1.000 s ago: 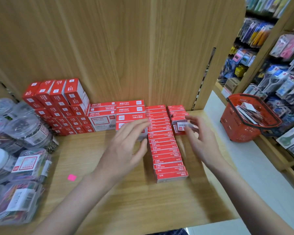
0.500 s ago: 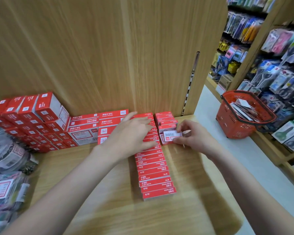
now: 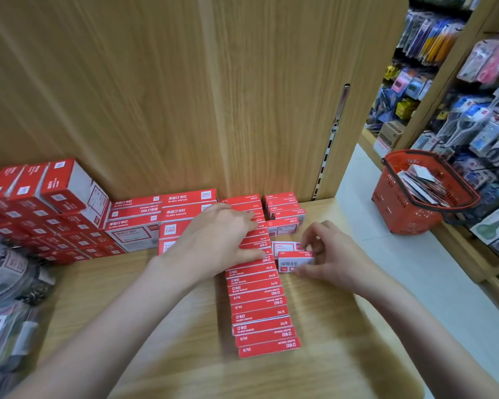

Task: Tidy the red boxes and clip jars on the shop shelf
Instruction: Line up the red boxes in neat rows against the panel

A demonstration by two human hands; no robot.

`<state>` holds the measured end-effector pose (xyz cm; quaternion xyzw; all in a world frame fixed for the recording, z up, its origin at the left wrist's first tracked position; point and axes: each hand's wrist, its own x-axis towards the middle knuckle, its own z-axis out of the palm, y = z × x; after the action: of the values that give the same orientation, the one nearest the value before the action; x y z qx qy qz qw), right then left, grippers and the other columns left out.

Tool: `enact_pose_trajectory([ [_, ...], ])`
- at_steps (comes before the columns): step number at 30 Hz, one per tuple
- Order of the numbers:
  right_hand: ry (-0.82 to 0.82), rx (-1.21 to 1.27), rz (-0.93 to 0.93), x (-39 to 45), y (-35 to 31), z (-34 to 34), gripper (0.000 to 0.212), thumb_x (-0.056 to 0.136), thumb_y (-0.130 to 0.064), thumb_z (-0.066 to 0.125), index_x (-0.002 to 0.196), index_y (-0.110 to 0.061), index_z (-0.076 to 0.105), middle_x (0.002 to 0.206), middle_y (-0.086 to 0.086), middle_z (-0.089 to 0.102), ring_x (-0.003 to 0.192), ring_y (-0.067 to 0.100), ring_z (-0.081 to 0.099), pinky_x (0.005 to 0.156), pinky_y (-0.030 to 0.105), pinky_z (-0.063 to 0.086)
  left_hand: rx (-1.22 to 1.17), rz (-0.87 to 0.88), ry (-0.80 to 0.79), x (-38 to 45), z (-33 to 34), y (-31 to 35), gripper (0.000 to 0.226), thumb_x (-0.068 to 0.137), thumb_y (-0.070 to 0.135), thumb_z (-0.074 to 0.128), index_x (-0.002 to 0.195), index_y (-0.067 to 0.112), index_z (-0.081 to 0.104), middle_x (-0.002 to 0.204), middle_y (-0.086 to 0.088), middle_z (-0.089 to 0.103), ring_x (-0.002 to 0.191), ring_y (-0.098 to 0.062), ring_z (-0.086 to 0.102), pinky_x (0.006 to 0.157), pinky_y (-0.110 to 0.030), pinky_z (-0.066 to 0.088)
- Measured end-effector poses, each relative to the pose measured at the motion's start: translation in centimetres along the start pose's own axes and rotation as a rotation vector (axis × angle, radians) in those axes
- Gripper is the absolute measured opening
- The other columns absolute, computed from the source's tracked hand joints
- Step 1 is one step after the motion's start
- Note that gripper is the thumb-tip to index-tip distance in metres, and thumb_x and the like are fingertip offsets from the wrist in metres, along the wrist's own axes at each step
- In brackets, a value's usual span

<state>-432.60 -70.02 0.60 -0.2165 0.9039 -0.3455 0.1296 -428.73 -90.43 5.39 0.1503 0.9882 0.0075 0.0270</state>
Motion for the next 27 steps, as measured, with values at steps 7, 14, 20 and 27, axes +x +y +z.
enact_pose_trajectory([
  [7,0.039,0.095,-0.073,-0.6,0.1,0.6,0.047,0.064,-0.013,0.081,0.092,-0.021,0.044,0.085,-0.009,0.049,0.065,-0.009,0.048,0.054,0.008,0.037,-0.010,-0.001,-0.002,0.1,0.1,0.0,0.063,0.083,0.060,0.047,0.133,0.021,0.049,0.143,0.004,0.043,0.129,-0.016,0.040,0.111,-0.031,0.022],
  [14,0.048,-0.151,-0.150,-0.7,0.4,0.4,0.036,0.070,-0.023,0.077,0.100,-0.014,0.059,0.089,-0.011,0.037,0.078,0.000,0.044,0.067,0.007,0.032,0.003,-0.012,-0.023,-0.1,0.0,0.1,0.061,0.083,0.060,0.047,0.130,0.021,0.051,0.138,0.004,0.048,0.125,-0.017,0.043,0.108,-0.033,0.026],
  [20,0.300,-0.124,-0.163,0.5,0.3,1.9,0.071,0.072,-0.029,0.076,0.130,-0.010,0.040,0.137,0.014,0.034,0.131,0.025,0.030,0.104,0.023,0.025,-0.013,-0.008,0.012,-0.3,0.1,0.0,0.061,0.083,0.060,0.047,0.131,0.022,0.050,0.140,0.004,0.045,0.127,-0.014,0.042,0.109,-0.029,0.021],
  [27,0.051,-0.016,-0.194,1.1,-0.7,3.6,0.083,0.093,-0.019,0.050,0.143,-0.011,-0.016,0.156,0.007,-0.005,0.144,0.016,-0.002,0.117,0.038,0.014,-0.023,-0.002,0.022,-0.2,0.1,0.0,0.063,0.084,0.061,0.043,0.134,0.024,0.046,0.146,0.007,0.037,0.132,-0.006,0.034,0.111,-0.027,0.007],
])
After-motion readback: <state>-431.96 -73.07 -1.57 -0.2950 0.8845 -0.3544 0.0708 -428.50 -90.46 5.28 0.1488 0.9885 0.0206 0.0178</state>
